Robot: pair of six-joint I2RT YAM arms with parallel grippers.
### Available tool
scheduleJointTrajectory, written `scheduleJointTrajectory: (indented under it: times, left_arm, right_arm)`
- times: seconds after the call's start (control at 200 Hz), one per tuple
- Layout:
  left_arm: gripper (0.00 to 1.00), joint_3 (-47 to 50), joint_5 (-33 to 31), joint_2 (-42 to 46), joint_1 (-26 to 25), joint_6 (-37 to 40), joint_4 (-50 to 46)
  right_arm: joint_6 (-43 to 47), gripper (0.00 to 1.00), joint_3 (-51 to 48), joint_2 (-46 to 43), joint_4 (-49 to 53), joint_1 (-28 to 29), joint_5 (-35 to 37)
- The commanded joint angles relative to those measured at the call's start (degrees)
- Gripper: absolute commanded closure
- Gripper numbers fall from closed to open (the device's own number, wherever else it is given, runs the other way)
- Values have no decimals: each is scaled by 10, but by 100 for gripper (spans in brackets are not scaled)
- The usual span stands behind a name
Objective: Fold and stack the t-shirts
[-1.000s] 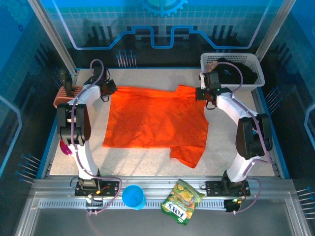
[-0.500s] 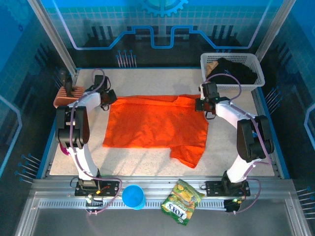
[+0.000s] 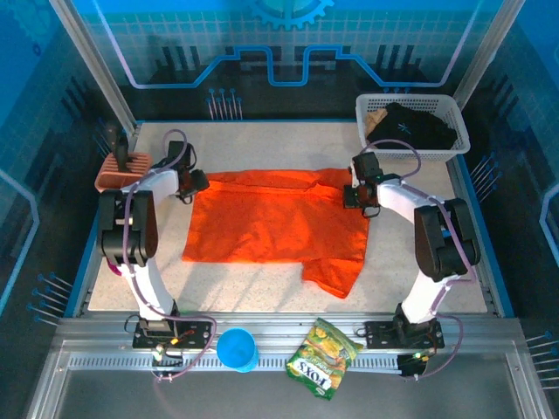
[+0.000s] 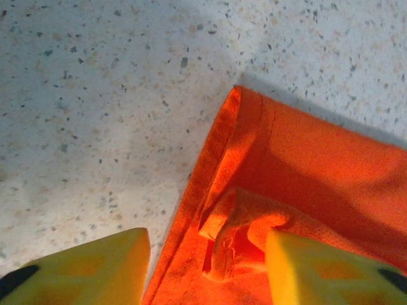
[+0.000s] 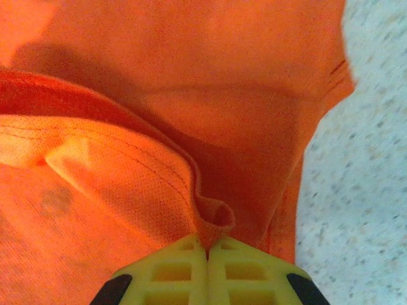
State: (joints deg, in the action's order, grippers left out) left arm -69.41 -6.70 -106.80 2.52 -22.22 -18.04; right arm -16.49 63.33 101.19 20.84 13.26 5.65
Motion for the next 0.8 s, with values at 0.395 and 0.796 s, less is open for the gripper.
scheduleJointTrajectory:
  times: [0.395, 0.796]
  left_arm:
    - [15, 50, -23, 236, 5, 31, -28]
    - [21, 49, -28, 330, 4, 20, -64]
  right_arm:
    - [32, 49, 66, -35, 132, 15, -113]
    - [65, 95, 423, 231, 237, 11, -143]
